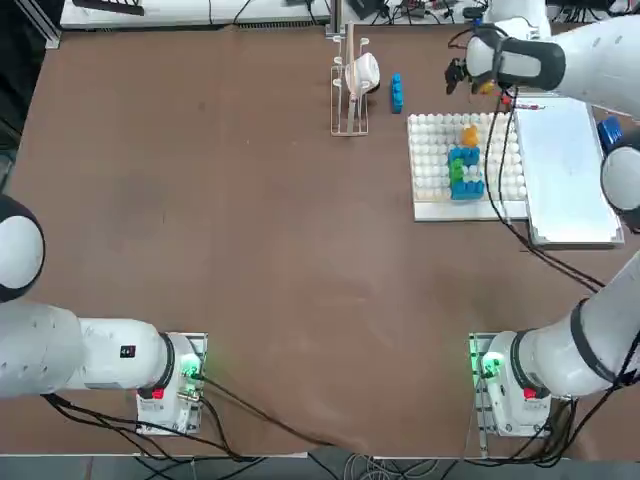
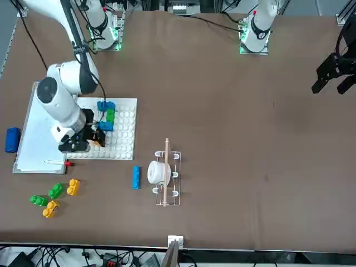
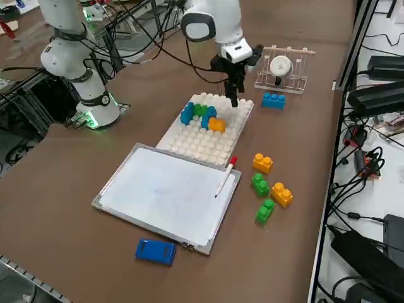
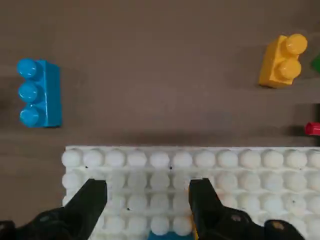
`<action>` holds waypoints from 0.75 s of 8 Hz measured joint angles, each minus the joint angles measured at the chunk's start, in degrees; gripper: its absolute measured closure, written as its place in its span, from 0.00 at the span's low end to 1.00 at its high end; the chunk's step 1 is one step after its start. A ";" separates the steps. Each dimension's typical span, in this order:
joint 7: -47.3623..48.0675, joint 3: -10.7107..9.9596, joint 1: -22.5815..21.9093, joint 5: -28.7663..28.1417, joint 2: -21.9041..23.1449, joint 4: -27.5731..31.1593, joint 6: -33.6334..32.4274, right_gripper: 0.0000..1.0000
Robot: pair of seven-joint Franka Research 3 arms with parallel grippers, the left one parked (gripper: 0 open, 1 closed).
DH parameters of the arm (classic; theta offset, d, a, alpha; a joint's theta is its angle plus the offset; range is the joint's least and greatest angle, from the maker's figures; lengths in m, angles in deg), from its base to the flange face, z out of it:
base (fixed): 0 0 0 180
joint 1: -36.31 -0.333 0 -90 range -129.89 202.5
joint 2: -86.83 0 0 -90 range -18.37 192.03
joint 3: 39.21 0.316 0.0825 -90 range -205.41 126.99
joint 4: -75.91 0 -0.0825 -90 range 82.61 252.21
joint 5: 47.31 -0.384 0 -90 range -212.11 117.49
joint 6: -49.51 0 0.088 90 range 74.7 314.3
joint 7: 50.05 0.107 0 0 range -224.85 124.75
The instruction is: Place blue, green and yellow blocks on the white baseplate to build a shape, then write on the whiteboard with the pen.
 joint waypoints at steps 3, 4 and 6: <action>9.71 0.04 -3.13 -0.17 -9.05 -11.08 -1.93 0.00; 14.69 0.06 -4.31 -0.22 -11.76 -14.20 -1.98 0.00; 22.62 0.07 -6.93 -0.18 -17.36 -20.54 -2.06 0.00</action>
